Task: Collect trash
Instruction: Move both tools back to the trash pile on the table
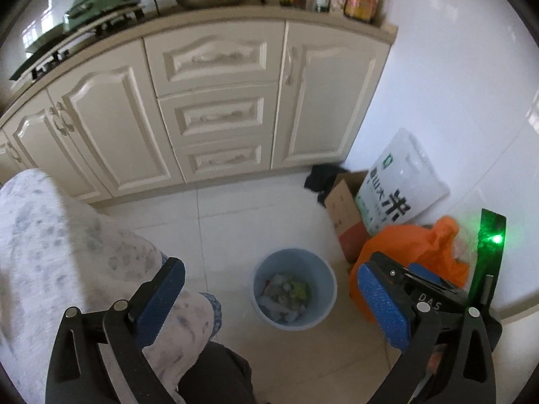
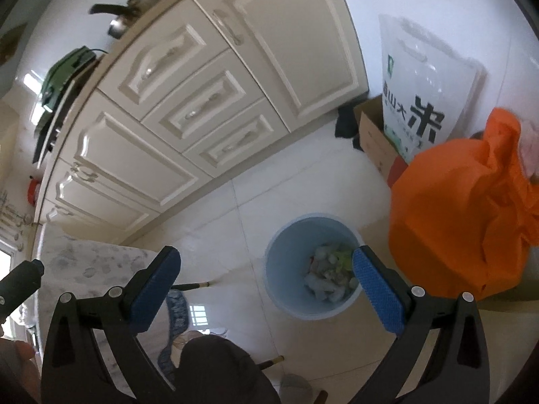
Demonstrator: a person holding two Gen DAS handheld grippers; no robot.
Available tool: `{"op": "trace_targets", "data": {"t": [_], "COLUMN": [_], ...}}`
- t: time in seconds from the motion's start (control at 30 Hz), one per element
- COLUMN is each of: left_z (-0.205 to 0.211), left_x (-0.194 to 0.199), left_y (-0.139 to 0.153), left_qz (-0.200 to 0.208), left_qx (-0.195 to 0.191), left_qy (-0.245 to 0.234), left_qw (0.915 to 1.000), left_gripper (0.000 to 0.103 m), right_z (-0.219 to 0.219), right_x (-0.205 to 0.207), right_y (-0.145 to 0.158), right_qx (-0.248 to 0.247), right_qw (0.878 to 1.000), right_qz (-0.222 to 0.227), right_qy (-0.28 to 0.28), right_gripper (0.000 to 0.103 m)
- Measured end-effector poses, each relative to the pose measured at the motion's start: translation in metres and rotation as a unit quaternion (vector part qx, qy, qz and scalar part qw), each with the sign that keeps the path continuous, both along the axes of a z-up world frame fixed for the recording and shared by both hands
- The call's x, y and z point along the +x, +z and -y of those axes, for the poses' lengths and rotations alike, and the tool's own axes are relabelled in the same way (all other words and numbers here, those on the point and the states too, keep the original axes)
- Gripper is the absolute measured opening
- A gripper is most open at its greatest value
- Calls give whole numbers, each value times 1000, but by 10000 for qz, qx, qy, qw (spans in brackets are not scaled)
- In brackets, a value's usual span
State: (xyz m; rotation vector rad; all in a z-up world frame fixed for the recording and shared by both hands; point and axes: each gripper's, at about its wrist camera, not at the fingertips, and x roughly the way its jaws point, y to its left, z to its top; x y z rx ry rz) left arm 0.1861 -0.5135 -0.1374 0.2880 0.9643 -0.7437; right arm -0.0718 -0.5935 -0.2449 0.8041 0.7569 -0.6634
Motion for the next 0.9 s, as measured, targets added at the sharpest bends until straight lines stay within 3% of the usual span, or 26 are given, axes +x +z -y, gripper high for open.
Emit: {"op": "trace_targets", "data": {"t": [0.27, 0.47, 0.7, 0.9], "left_z": [-132, -230, -334, -401], "left_x": [-34, -54, -83, -110], "left_y": [67, 92, 109, 115], "left_qz": [562, 907, 1333, 1725], "left_qx": [-732, -1051, -1288, -1339], "left_qy": [343, 788, 1449, 2143], "left_qw": [9951, 9872, 9719, 9520], "left_gripper": [102, 102, 102, 102], "right_z": [-54, -124, -202, -264], "right_x": [23, 62, 101, 130], "right_y": [71, 122, 158, 171], "right_qx": [-593, -1038, -1518, -1825], "right_qw": [9968, 9865, 9702, 9552], "right_qz": [293, 546, 769, 827], "right_qy": [442, 1143, 1725, 2181], "right_gripper": [103, 103, 103, 103]}}
